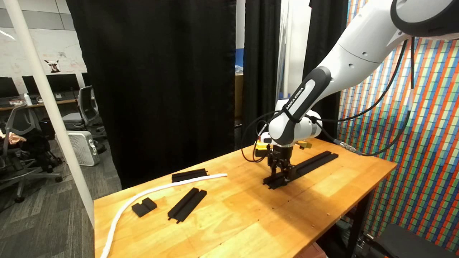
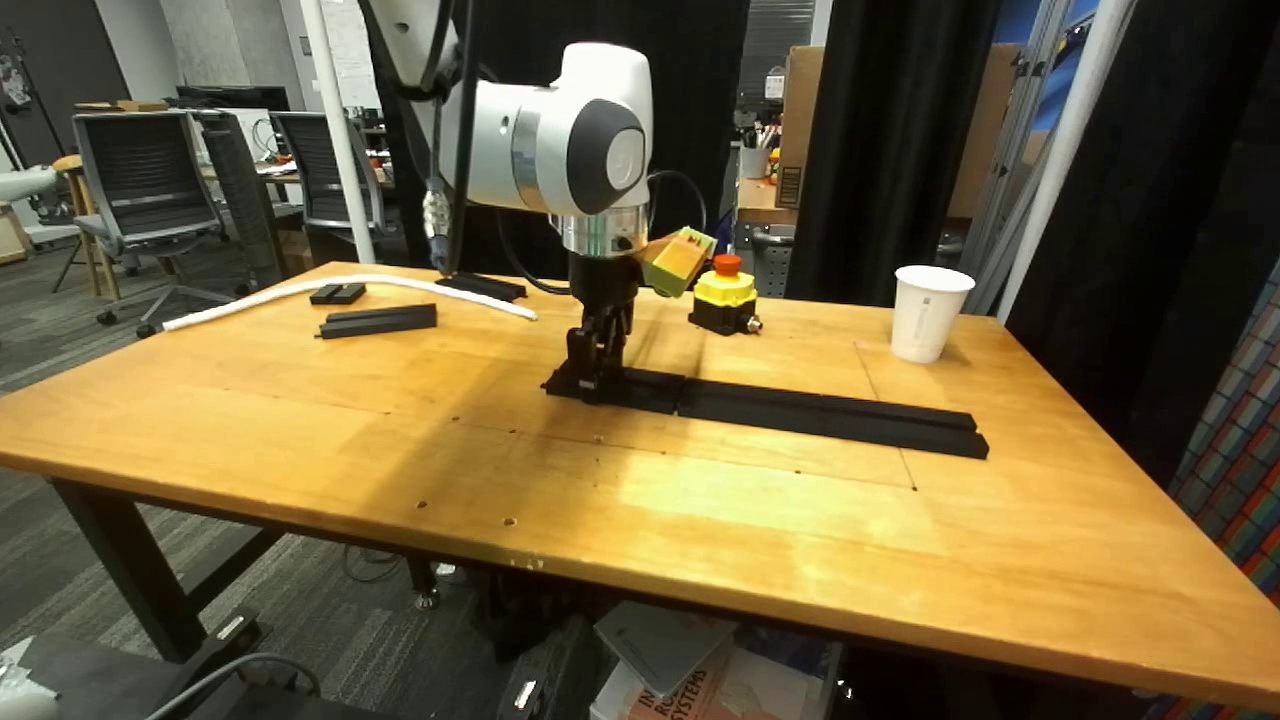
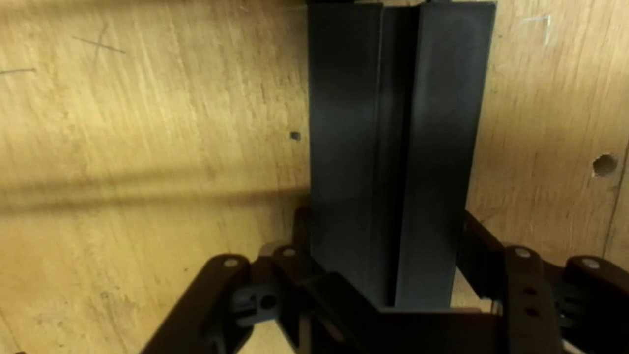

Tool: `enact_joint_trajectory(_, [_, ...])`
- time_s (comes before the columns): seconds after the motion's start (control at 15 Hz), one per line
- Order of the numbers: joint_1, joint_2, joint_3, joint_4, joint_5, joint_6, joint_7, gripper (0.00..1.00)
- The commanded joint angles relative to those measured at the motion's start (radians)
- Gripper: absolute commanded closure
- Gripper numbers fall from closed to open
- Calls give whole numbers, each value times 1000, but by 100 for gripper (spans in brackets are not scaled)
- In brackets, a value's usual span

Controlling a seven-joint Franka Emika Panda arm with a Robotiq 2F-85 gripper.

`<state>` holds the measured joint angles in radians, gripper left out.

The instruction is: Align all the black objects in a straight line.

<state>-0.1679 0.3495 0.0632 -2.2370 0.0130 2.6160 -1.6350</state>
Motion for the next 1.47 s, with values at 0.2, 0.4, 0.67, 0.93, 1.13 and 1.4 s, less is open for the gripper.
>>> enact_joint_trajectory(0.2, [-22, -14, 16, -37, 11, -5, -85, 55])
enact_joint_trajectory(0.4, [-20, -15, 13, -41, 8, -12, -110, 55])
enact_joint_trajectory(0.67, [-19, -17, 9, -43, 8, -18, -125, 55])
enact_joint_trajectory(0.93, [-17, -21, 0, -40, -3, -38, -137, 55])
enact_joint_trajectory(1.13, [-9, -21, -13, -36, -31, -57, -152, 55])
enact_joint_trajectory(1.4, [-7, -22, -26, -34, -65, -69, -172, 55])
